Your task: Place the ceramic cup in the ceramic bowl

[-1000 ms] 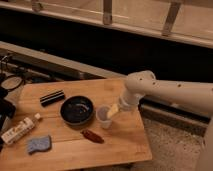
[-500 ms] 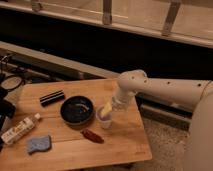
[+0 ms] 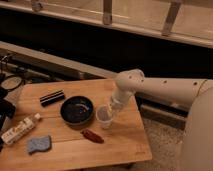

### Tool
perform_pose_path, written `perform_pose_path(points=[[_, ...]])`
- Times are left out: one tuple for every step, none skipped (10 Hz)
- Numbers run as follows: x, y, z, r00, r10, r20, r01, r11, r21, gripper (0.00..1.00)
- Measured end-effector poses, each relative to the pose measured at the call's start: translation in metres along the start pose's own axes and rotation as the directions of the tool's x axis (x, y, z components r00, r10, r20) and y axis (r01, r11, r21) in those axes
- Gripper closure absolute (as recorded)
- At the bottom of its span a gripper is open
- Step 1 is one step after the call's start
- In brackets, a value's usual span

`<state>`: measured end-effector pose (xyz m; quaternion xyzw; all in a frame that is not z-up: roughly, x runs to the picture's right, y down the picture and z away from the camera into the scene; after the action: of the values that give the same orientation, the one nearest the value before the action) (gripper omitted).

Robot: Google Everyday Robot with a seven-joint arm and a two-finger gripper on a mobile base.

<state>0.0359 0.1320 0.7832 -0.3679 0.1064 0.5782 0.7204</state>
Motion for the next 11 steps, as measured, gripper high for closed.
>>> perform_pose_path(points=[[-0.003, 0.003, 0.0, 1.0, -0.005, -0.001, 0.005, 1.0, 0.002, 0.88], [-0.004, 0.004, -0.003, 1.0, -0.006, 0.002, 0.006, 1.0, 0.007, 0.94], [-0.004, 0.005, -0.009, 1.0, -0.01, -0.001, 0.01, 1.0, 0.013, 0.95], [-0.008, 0.007, -0.021, 1.0, -0.027, 0.001, 0.027, 0.999, 0.018, 0.95], [-0.018, 0.017, -0.034, 0.999, -0.05, 0.005, 0.05, 0.999, 0.022, 0.95], [-0.025, 0.026, -0.041, 0.998, -0.069, 0.004, 0.069, 0.997, 0.026, 0.95], [-0.029, 0.032, -0.045, 0.996, -0.086, 0.003, 0.086, 0.996, 0.034, 0.95], [-0.031, 0.035, -0.045, 0.994, -0.108, -0.009, 0.109, 0.993, 0.049, 0.95], [-0.036, 0.044, -0.043, 0.991, -0.131, -0.01, 0.131, 0.99, 0.055, 0.95], [-0.04, 0.054, -0.044, 0.989, -0.15, -0.014, 0.15, 0.987, 0.06, 0.95], [-0.043, 0.065, -0.05, 0.986, -0.167, -0.018, 0.168, 0.984, 0.066, 0.95]])
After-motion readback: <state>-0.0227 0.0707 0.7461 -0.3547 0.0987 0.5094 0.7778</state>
